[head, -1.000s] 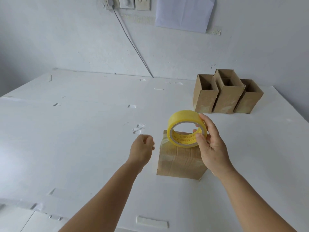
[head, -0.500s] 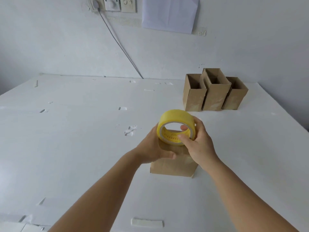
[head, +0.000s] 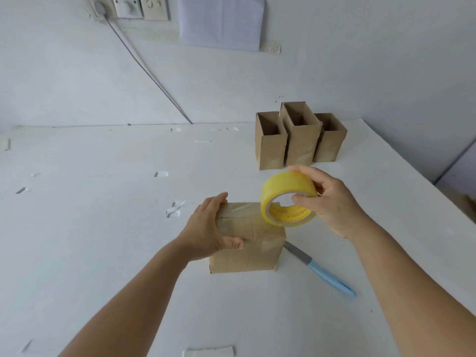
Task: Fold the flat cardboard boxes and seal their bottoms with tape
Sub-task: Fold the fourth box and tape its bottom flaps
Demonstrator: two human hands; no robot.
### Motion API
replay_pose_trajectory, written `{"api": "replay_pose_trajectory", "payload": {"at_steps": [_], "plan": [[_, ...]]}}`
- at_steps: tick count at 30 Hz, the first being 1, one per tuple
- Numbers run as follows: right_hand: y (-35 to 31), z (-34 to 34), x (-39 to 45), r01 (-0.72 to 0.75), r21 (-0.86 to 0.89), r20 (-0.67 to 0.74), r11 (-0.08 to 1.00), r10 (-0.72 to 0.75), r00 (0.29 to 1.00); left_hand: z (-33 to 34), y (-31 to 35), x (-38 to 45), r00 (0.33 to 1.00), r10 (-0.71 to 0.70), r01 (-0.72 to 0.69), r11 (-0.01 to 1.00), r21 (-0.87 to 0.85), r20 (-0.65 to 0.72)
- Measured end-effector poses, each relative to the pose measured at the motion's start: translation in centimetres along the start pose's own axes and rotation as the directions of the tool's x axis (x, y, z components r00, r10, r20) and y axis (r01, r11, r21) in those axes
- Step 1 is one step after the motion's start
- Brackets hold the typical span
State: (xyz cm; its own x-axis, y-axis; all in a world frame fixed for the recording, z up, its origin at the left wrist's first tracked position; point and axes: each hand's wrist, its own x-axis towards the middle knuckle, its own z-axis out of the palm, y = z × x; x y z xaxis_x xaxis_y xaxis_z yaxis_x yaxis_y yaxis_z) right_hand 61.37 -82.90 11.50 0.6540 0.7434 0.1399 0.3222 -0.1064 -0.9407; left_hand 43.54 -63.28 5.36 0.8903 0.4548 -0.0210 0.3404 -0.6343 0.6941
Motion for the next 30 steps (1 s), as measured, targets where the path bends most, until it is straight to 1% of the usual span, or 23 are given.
{"api": "replay_pose_trajectory", "payload": {"at_steps": [6,10,14,19,30], "plan": [[-0.6,-0.9,0.2,-0.019,-0.076,0.089,0.997,0.025,0.996,-0.1,-0.1,-0.1,1.0,-0.001,0.001,1.0,0.006,0.007],[-0.4,-2.1,0.0,-0.073,-0.077,0.152,0.994,0.084,0.985,0.0,-0.3,0.0,1.0,0.003,-0.003,1.0,0.001,0.016],[-0.2,-2.2,0.1,-0.051,-0.105,0.127,0.993,0.065,0.99,0.0,-0.2,0.1,1.0,0.004,-0.003,1.0,-0.012,0.021],[0.6,-2.8,0.1,-0.104,-0.134,0.137,0.985,0.122,0.983,-0.1,-0.3,0.1,1.0,-0.003,0.003,1.0,-0.014,0.013],[2.7,-2.6,-0.1,-0.155,-0.16,0.173,0.975,0.182,0.968,0.0,-0.5,0.0,1.0,-0.01,0.01,1.0,0.002,0.018]]}}
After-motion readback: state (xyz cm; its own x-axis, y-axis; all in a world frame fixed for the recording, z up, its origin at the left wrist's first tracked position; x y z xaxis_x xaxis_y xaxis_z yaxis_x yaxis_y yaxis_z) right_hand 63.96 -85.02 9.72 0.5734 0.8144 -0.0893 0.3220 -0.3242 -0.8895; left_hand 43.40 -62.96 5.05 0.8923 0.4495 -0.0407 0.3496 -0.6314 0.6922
